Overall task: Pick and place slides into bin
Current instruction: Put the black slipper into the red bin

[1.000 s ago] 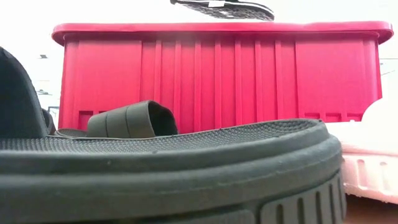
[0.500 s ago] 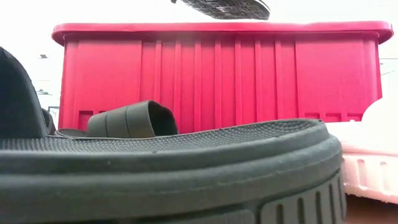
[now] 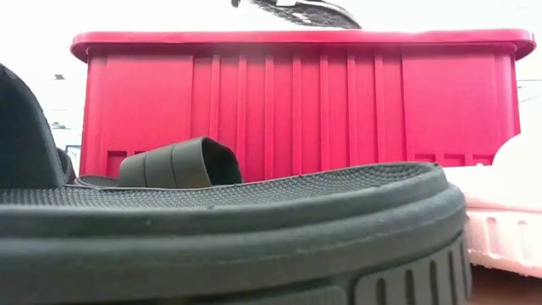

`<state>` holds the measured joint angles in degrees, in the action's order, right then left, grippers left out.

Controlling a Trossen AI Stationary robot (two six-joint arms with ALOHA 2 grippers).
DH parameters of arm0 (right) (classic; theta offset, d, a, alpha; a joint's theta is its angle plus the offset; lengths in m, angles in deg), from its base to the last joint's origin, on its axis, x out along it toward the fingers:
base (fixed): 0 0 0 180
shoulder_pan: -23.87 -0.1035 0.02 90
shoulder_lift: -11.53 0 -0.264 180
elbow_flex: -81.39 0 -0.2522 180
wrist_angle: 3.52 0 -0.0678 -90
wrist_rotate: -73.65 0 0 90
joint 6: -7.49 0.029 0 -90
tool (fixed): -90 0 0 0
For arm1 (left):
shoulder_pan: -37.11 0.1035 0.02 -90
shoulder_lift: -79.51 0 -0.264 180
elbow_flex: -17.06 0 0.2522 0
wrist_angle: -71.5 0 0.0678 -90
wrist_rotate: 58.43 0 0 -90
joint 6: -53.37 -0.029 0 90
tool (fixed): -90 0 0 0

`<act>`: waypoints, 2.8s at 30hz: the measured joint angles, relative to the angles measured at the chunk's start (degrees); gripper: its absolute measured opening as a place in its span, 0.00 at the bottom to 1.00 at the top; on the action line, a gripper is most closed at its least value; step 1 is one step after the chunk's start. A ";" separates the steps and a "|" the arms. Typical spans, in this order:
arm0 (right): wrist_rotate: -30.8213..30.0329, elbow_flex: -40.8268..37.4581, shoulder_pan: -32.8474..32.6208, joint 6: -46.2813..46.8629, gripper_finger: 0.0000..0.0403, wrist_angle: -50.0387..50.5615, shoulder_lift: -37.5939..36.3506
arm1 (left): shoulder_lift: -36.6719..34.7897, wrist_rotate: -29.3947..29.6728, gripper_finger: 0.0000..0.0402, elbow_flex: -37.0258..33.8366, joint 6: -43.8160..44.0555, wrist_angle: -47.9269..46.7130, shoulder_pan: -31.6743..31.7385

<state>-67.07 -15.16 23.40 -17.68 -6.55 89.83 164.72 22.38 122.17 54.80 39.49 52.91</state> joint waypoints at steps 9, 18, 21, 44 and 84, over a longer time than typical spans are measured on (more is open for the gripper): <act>-0.02 0.00 0.00 0.24 0.11 2.14 0.00 | 0.00 -0.06 0.00 0.00 -0.29 -2.79 1.96; -0.80 0.00 -1.57 -1.09 0.27 2.34 0.02 | 0.00 -5.92 0.00 0.00 -2.17 -4.34 4.67; -5.37 0.00 -2.91 -3.97 0.33 2.37 -0.17 | 0.00 -7.58 0.00 0.00 -3.37 -7.04 5.77; -17.00 0.04 -11.60 -7.49 0.38 2.48 -8.59 | 6.21 -22.58 0.00 0.04 -17.47 -24.66 12.61; -17.03 0.00 -13.20 -7.02 0.38 4.61 -10.10 | 26.25 -22.07 0.00 -0.02 -29.12 -27.81 14.53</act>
<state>-84.10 -15.16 10.20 -24.70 -1.94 79.73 190.98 0.31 122.15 25.68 11.68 67.44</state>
